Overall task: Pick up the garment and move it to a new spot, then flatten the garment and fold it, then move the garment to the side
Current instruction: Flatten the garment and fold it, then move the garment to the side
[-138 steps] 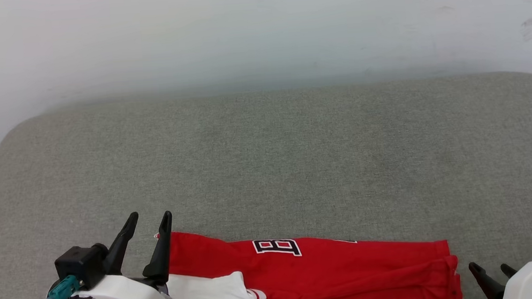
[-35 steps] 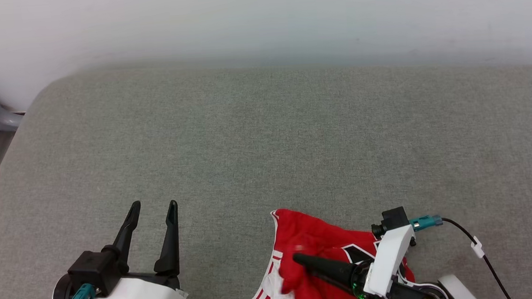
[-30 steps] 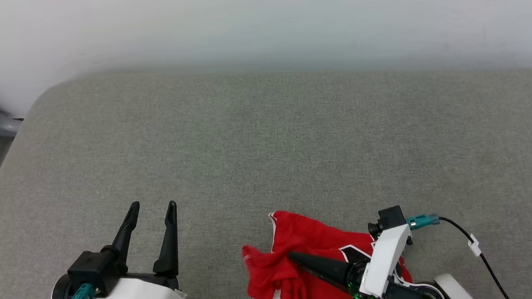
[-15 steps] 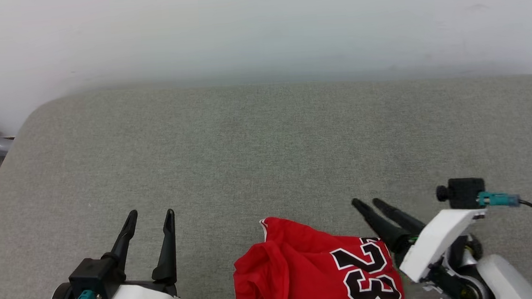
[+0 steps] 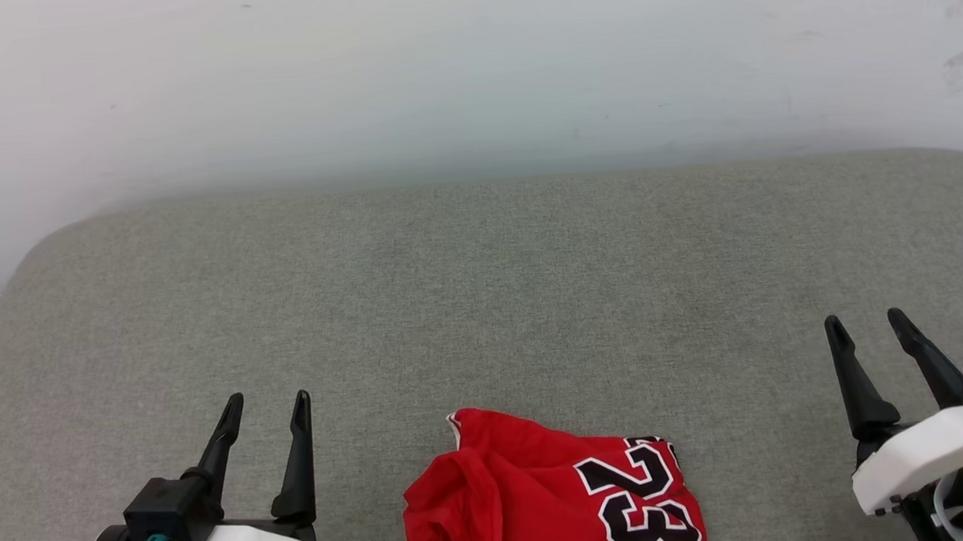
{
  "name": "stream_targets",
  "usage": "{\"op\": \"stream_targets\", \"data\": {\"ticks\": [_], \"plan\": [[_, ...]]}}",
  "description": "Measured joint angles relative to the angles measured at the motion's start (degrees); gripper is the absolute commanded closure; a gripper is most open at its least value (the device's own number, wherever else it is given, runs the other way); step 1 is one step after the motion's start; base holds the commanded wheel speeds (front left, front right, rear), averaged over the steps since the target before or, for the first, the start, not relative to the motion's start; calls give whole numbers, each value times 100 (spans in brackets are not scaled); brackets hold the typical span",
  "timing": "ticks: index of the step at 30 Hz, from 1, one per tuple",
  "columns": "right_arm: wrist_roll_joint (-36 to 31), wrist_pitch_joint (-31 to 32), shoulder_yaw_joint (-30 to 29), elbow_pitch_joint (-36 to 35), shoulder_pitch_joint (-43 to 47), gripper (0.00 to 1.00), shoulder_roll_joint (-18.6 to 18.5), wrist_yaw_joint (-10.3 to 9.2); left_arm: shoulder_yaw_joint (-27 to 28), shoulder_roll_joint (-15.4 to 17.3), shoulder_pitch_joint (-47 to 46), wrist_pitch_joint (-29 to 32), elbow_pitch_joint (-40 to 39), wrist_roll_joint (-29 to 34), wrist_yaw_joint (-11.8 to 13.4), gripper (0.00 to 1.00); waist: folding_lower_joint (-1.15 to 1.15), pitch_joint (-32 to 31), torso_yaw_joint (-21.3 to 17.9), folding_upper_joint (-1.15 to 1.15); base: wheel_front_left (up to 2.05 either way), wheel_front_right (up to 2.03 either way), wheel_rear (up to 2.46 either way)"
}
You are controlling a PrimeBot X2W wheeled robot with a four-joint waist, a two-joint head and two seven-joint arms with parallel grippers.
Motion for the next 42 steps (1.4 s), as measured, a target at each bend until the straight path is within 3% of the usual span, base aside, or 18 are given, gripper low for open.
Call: {"op": "stream_targets", "data": {"ticks": [4, 10, 28, 36, 42], "plan": [[-617, -96, -125, -588, 296, 0, 248, 0, 20, 2, 6, 0, 1, 8, 21, 0, 0, -35, -24, 0, 0, 0, 0], [-1010, 20, -136, -1159, 737, 0, 515, 0, 91, -54, 93, 0, 68, 0, 46, 0, 0, -62, -32, 0, 0, 0, 0], [-1109, 267, -227, -1672, 1160, 0, 764, 0, 210, -164, 128, 0, 197, 123, -5, 0, 0, -115, -33, 0, 0, 0, 0], [-365, 725, -647, -1349, 1161, 0, 780, 0, 364, -288, 98, 0, 159, 108, -44, 0, 0, -68, 26, 0, 0, 0, 0], [524, 1824, -855, -831, 1222, 0, 671, 0, 437, -320, 16, 0, 149, 152, -129, 0, 0, 43, 107, 0, 0, 0, 0]]}}
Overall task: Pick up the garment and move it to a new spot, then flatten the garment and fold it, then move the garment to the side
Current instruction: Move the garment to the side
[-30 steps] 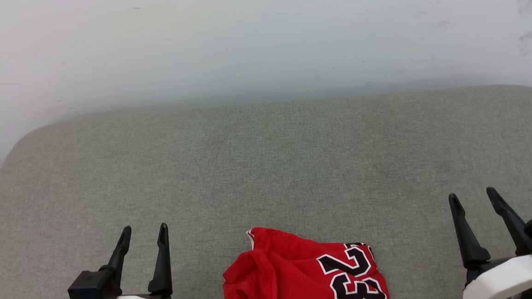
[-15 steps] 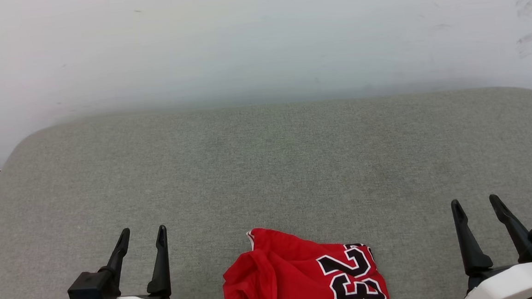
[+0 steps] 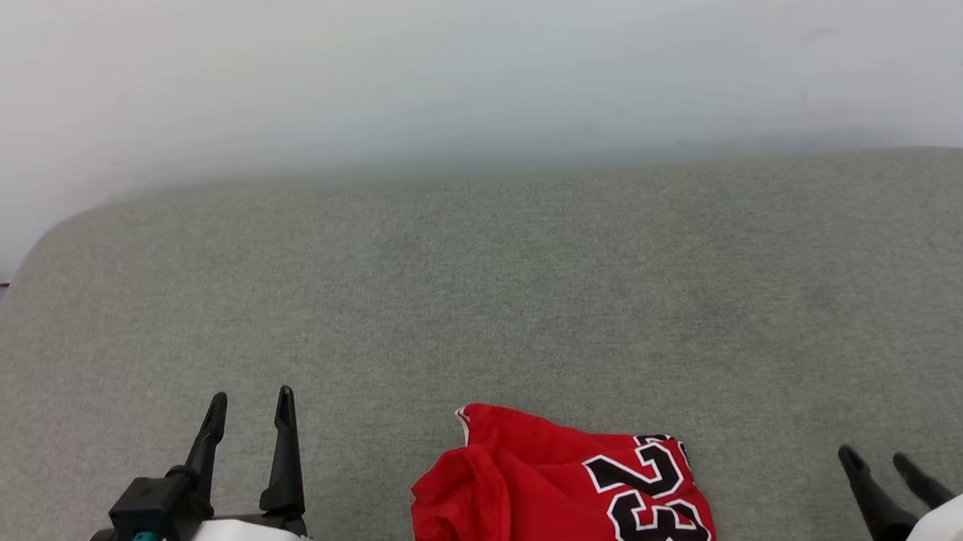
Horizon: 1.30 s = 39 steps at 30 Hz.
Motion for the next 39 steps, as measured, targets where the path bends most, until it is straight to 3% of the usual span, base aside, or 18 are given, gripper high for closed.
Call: {"op": "stream_targets", "data": {"ticks": [9, 18, 23, 24, 25, 26, 34, 39], "plan": [[1053, 1427, 501, 476, 7, 0, -103, 0, 35, -86, -281, 0, 20, 140, -162, 0, 0, 354, 198, 0, 0, 0, 0], [1855, 1768, 1201, 1266, -552, 0, -118, 3, 80, -160, -536, 0, 101, 253, -315, 0, 1, 721, 358, 0, 0, 0, 0], [1972, 1828, 1406, 1752, -792, 0, -134, 8, 110, -183, -593, 0, 177, 304, -386, 0, 0, 822, 457, 0, 0, 0, 0], [1998, 1827, 1434, 1817, -825, 50, -133, 9, 113, -187, -595, 0, 189, 308, -399, 0, 0, 828, 474, 0, 0, 0, 0], [2000, 1825, 1466, 1866, -864, 92, -135, 9, 120, -192, -597, 0, 199, 310, -417, 0, 0, 830, 488, 0, 0, 0, 0], [2002, 1811, 1493, 1913, -890, 100, -137, 9, 126, -196, -598, 0, 210, 321, -419, 0, 0, 825, 498, 0, 0, 0, 0], [1879, 1535, 1770, 1884, -1000, 100, -319, 7, 194, -216, -550, 0, 308, 420, -433, 0, 1, 669, 451, 0, 0, 0, 0], [1332, 1491, 1849, 1602, -1131, 100, -611, 4, 241, -221, -414, 0, 300, 493, -435, 0, 1, 533, 146, 0, 0, 0, 0]]}}
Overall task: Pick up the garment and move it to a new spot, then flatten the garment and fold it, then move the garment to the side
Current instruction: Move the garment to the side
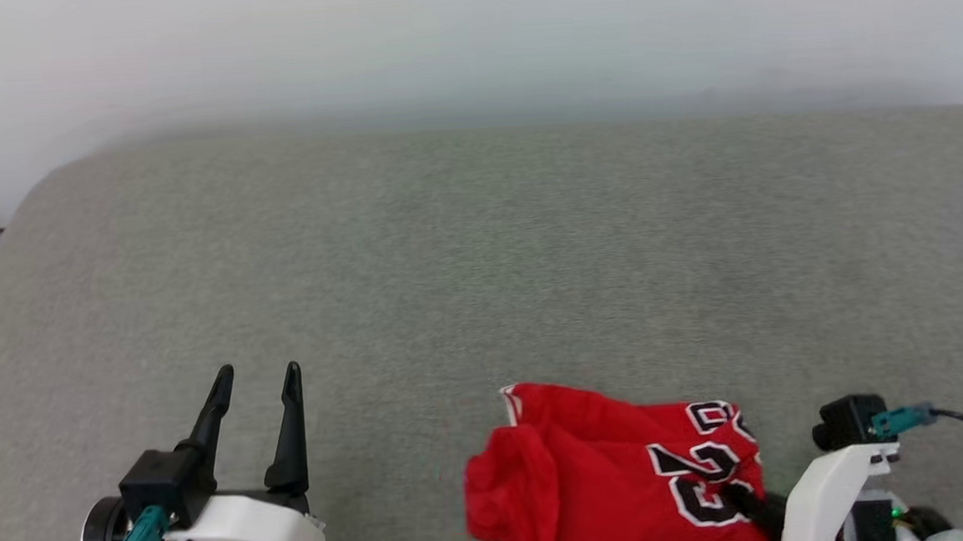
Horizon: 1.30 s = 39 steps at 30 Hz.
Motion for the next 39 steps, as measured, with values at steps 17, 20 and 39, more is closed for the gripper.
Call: {"op": "stream_targets", "data": {"ticks": [17, 20, 39], "plan": [[-1572, 342, -363, -879, -755, 100, -501, -3, 85, 193, -26, 13, -575, 191, -96, 0, 0, 273, -1844, 0, 0, 0, 0], [-1661, 209, -396, -844, -1051, 100, -466, -3, 80, 298, -165, 91, -743, 247, -107, 0, 0, 512, -2183, 0, 0, 0, 0], [-2523, -753, -2299, 760, -3382, 100, -588, -1, -31, 1143, -1669, 1033, -2220, 424, -404, 0, 2, 2758, -2775, 0, 0, 0, 0]]}}
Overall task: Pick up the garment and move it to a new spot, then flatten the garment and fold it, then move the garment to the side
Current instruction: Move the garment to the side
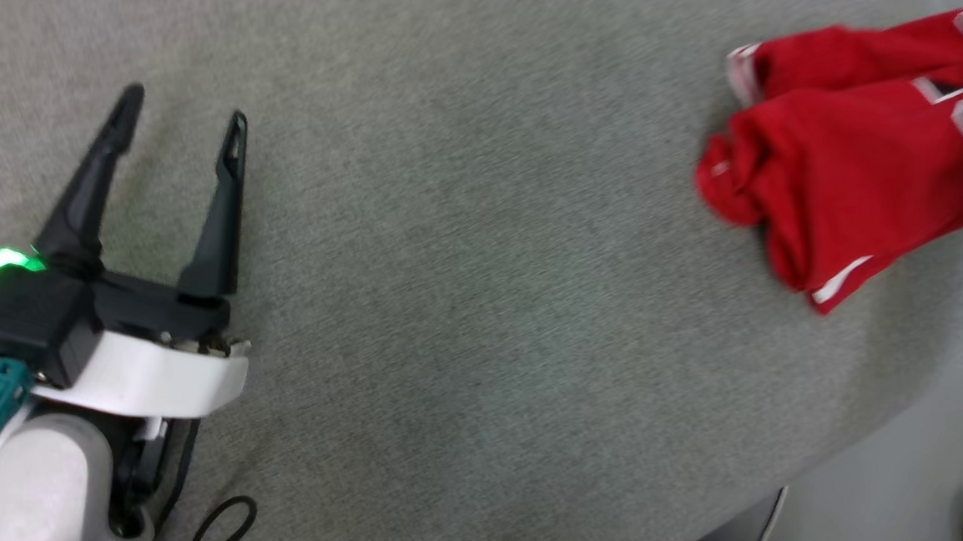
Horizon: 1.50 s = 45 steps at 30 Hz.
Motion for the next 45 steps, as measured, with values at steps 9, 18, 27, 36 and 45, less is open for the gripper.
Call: {"op": "stream_targets", "data": {"ticks": [9, 18, 27, 36, 45], "plan": [[-453, -781, -1056, 735, -723, 100, -268, 1, -198, 171, -603, 54, -114, 40, -98, 0, 0, 654, 349, 0, 0, 0, 0], [-990, -1938, -1555, 1701, -1000, 0, -477, 0, -253, 171, -651, -41, -19, 16, -97, 0, -1, 823, 567, 0, 0, 0, 0], [-1425, -3123, -1625, 2544, -1190, 0, -602, -1, -265, 54, -464, -266, 308, -98, 12, 0, -1, 454, 625, 0, 0, 0, 0], [-1341, -3964, -1202, 2870, -722, 0, -620, -1, -309, -359, 176, -577, 962, -441, 207, 0, -3, -362, 742, 0, 0, 0, 0], [-1073, -4131, -829, 2361, 306, 0, -258, -1, -346, -737, 827, -868, 1551, -617, 382, 0, -3, -1329, 1041, 0, 0, 0, 0]]}}
